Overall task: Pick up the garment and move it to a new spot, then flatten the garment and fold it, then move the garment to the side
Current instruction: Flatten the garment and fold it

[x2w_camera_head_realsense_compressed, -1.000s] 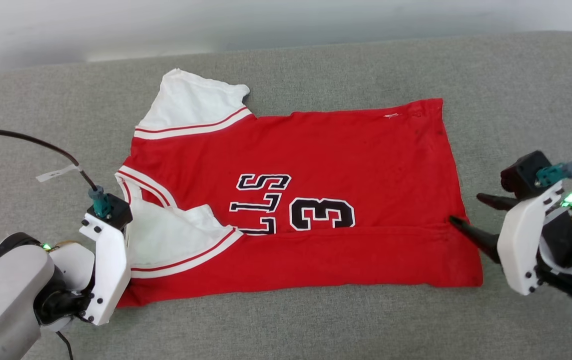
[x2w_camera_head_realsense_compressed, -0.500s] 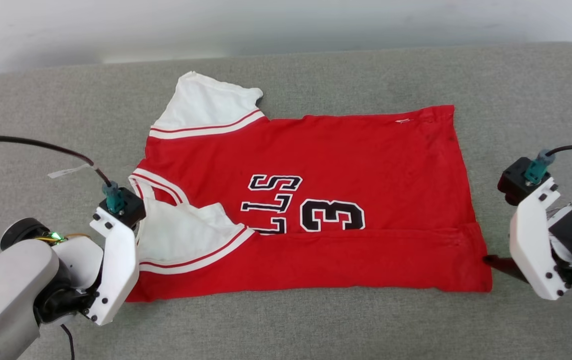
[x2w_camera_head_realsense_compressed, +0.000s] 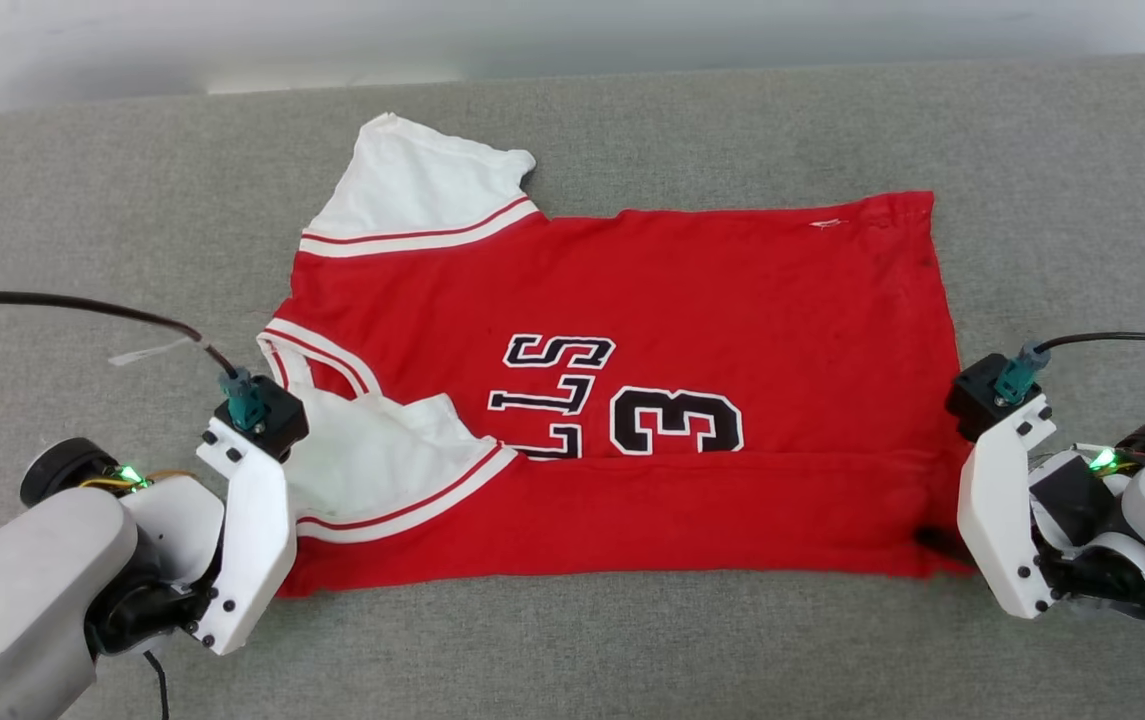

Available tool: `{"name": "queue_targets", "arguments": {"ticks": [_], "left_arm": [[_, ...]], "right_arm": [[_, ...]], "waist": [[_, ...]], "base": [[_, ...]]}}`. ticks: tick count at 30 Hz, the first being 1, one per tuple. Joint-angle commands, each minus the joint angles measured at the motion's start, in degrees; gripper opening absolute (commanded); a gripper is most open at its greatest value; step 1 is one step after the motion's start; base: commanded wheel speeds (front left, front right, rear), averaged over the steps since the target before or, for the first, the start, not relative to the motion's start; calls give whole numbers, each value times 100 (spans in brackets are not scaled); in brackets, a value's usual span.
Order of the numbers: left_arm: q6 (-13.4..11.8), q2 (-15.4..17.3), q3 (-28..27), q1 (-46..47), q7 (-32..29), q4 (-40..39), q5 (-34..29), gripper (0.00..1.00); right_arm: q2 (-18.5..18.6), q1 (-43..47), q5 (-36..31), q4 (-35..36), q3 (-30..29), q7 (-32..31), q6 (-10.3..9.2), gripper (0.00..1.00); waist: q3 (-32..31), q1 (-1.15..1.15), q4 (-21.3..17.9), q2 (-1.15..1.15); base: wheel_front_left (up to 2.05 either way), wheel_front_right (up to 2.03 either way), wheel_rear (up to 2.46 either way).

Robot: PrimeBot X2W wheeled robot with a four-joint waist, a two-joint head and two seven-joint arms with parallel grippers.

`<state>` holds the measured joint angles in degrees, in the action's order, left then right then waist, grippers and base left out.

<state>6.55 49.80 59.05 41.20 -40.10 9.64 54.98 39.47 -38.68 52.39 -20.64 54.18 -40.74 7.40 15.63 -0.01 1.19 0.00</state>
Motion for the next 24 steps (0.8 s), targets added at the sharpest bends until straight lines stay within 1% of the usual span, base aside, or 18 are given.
{"name": "queue_targets", "arguments": {"ticks": [1, 6, 14, 18, 21, 24], "left_arm": [[-20, -9, 1, -128, 51, 22, 50, 0], [-58, 51, -23, -258, 106, -5, 183, 0], [-154, 286, -28, -566, 113, -402, 401, 0], [-221, 386, 32, -785, 131, -722, 497, 0], [-311, 467, 74, -959, 155, -904, 538, 0], [-368, 491, 114, -1077, 177, -947, 557, 0]], "right_arm": [[-241, 243, 22, -106, 249, 64, 16, 0], [150, 85, 119, -8, 173, 335, 7, 0], [858, 229, 409, 664, 90, 602, 7, 0], [1232, 507, 532, 1030, 35, 629, 7, 0], [1425, 783, 609, 1243, -24, 570, 7, 0], [1466, 985, 591, 1302, -44, 527, 7, 0]], "waist": [[-93, 1, -53, 0], [-361, 1, -104, 0], [-720, 1, -99, 0], [-811, 1, -91, 0], [-831, 1, -92, 0], [-807, 1, -109, 0]], "base": [[0, 0, 0], [0, 0, 0], [0, 0, 0], [0, 0, 0], [0, 0, 0], [0, 0, 0]]}}
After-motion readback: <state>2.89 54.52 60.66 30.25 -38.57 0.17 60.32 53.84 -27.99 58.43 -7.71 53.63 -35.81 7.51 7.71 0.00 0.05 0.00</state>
